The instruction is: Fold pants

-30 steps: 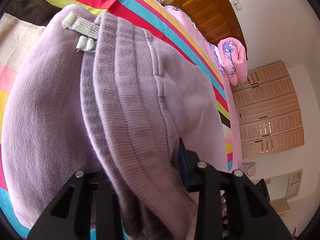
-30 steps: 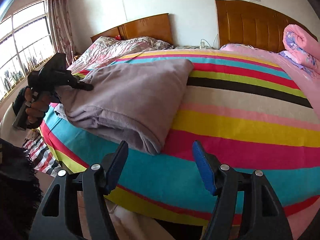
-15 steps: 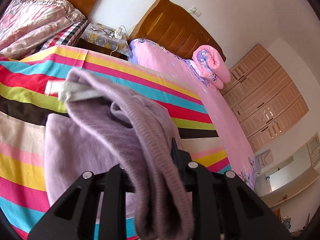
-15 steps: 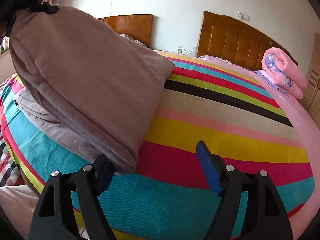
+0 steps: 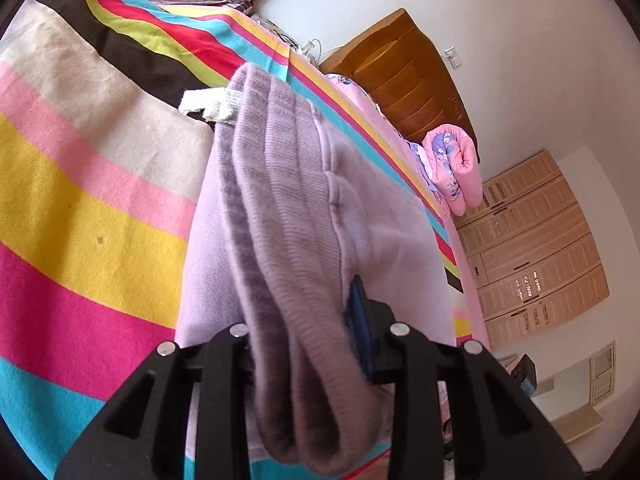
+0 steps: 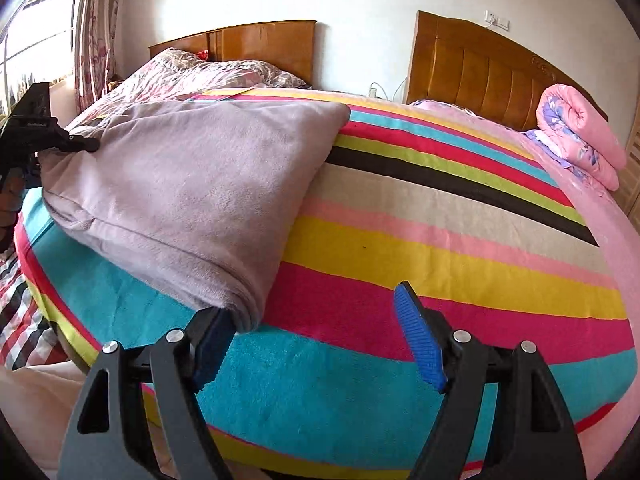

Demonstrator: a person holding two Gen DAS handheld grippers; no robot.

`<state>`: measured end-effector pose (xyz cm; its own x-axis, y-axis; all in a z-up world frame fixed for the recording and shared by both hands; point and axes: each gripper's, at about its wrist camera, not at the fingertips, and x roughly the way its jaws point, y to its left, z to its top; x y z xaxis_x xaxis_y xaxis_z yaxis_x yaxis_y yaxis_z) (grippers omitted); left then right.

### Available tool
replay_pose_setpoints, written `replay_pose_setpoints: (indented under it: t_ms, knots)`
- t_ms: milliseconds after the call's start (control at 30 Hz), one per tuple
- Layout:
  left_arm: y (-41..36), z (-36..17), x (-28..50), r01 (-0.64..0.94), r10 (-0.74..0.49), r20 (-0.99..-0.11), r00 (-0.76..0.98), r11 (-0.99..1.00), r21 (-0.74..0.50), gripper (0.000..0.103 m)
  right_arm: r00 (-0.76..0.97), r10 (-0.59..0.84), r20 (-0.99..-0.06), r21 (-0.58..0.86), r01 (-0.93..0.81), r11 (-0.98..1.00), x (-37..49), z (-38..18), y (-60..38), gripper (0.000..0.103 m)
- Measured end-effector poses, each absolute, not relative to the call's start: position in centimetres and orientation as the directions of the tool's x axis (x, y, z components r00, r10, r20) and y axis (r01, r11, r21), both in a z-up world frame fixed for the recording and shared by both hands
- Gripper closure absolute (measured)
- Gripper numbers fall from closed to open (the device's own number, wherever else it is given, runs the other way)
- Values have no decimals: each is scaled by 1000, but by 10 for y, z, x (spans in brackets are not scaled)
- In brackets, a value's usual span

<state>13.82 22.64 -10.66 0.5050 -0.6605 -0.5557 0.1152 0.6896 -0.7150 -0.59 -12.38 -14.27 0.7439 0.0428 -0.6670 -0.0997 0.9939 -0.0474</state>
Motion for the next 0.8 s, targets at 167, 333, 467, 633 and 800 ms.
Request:
replay_pose_setpoints:
  t_ms: [167, 333, 467, 633, 800]
  knots:
    - [227, -36, 86, 93, -370, -591, 717, 891, -445, 36, 760, 236, -605, 87, -231, 969, -36, -104, -131, 30]
    - [154, -13, 77, 254, -359, -597, 717, 933, -256, 31, 775, 274, -569, 89, -274, 958, 2, -77, -93, 30]
    - [124, -71, 84, 242, -254, -700, 668, 963, -118, 31, 692, 219, -688, -13, -313, 950, 27, -115, -48, 29]
    - [122, -93, 74, 277, -219, -673, 706, 961, -23, 31, 701, 270, -660, 52, -316, 947, 20, -130, -59, 29]
    - [128, -92, 74, 274, -232, -672, 703, 961, -45, 31, 665, 287, -689, 13, -384, 923, 17, -127, -56, 24]
